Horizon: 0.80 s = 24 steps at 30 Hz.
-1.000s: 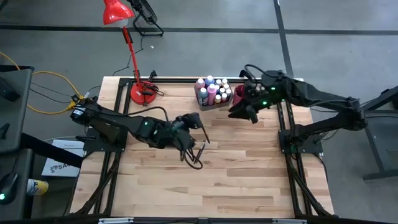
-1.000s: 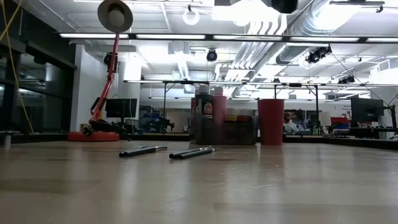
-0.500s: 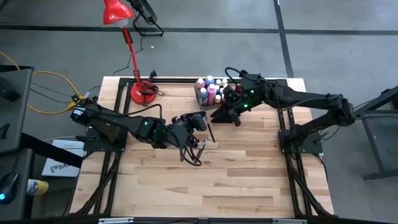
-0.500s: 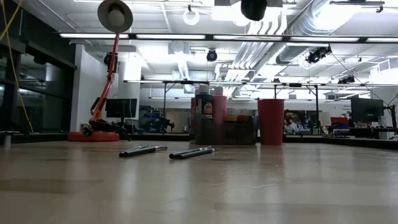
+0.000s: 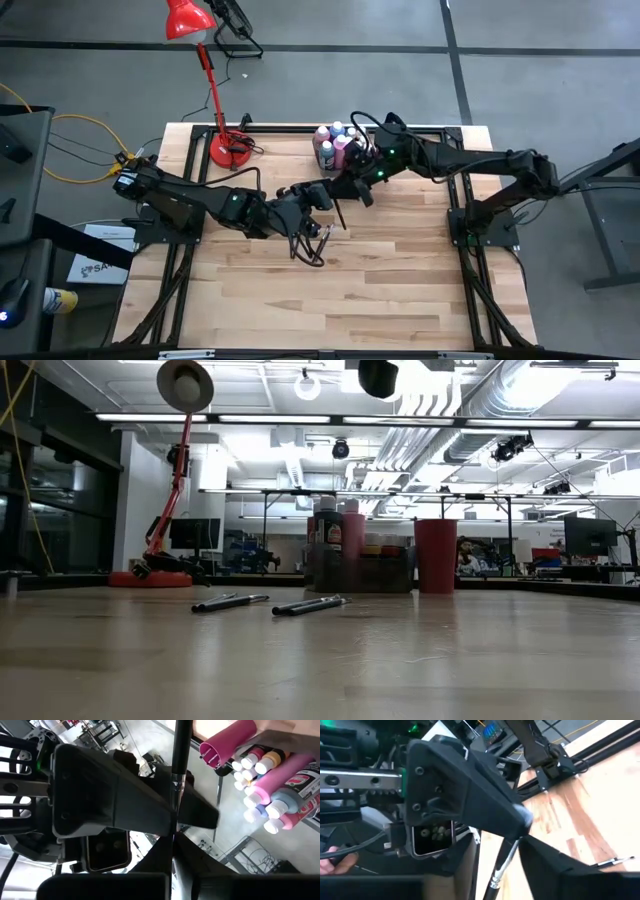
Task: Pick & Place Paint Supplies
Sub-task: Put the black paintbrush into the red cup
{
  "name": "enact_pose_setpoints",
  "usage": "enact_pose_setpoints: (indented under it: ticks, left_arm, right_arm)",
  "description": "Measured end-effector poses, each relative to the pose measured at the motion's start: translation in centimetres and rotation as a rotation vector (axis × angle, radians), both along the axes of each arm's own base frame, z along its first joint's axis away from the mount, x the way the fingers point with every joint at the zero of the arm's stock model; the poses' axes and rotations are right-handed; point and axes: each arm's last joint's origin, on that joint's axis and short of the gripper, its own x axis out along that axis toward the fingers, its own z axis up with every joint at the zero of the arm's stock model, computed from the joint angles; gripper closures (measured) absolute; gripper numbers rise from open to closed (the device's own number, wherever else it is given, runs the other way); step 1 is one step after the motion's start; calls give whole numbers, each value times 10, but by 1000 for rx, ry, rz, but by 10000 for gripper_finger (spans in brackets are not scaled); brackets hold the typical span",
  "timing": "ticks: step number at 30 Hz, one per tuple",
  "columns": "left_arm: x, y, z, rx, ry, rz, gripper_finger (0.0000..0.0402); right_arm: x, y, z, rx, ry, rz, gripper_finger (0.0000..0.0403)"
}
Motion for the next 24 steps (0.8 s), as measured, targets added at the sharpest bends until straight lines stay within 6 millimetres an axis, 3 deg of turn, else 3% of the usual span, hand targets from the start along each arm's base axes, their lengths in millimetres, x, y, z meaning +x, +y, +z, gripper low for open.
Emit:
enact_pose_setpoints:
  ticks: [7,13,19,24]
  left_arm:
    - [0,0,1,-15,-16,3,402]
    - [0,0,1,-22,-20,4,379]
    - [-1,1,1,-36,-64,74,315]
    - [-7,6,6,-27,-163,254,255]
  right_arm:
    - [-1,-3,-1,-11,0,7,382]
    - [-1,-4,-1,-22,6,-9,392]
    - [-2,-5,-7,-49,57,-39,395]
    - [-10,-13,-18,-170,206,-254,395]
